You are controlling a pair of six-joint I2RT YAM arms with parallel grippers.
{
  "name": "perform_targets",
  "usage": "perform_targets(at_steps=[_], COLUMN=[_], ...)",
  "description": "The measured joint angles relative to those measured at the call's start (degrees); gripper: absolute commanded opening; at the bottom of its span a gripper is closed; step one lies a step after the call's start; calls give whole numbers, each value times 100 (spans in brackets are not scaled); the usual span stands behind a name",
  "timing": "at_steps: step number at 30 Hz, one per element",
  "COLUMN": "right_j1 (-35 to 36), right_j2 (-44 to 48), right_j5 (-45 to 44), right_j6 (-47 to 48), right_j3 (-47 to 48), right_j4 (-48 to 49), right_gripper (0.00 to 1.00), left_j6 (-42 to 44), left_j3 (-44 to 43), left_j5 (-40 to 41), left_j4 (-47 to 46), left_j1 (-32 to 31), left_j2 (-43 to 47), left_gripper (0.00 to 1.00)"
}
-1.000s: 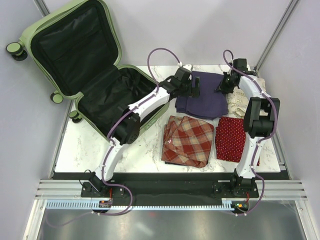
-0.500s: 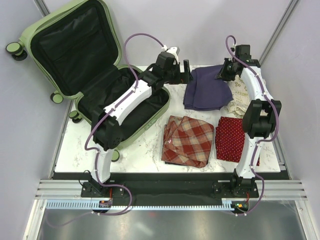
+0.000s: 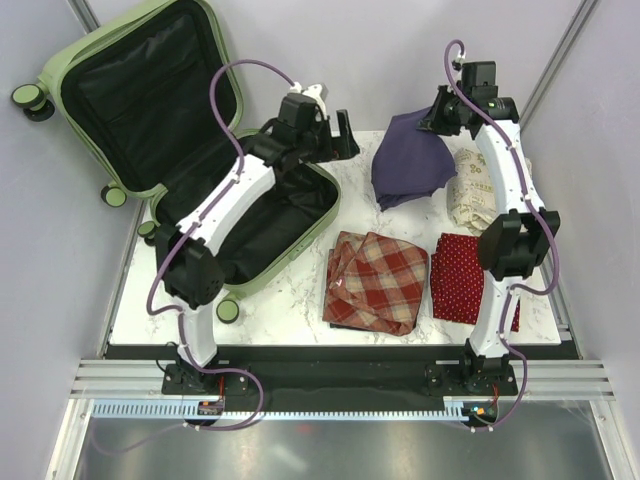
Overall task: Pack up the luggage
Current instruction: Pick up the clothes at the center of the board, then place the clothes in the luggage.
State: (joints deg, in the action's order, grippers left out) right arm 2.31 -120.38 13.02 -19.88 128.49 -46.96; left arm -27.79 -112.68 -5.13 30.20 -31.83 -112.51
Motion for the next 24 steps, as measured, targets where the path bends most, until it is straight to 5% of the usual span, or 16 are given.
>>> perform_targets(at_steps=[24], right_j1=[979], right_j2=[804], right_j5=[42], right_j6=[-1023], right_j3=[743], right_j4=[507], right_gripper=[0], left_j6=[22], left_j3=[612], left_j5=[122], left_j4=[664], left_j1=[1344], left_j2=[2024], left_gripper=[100])
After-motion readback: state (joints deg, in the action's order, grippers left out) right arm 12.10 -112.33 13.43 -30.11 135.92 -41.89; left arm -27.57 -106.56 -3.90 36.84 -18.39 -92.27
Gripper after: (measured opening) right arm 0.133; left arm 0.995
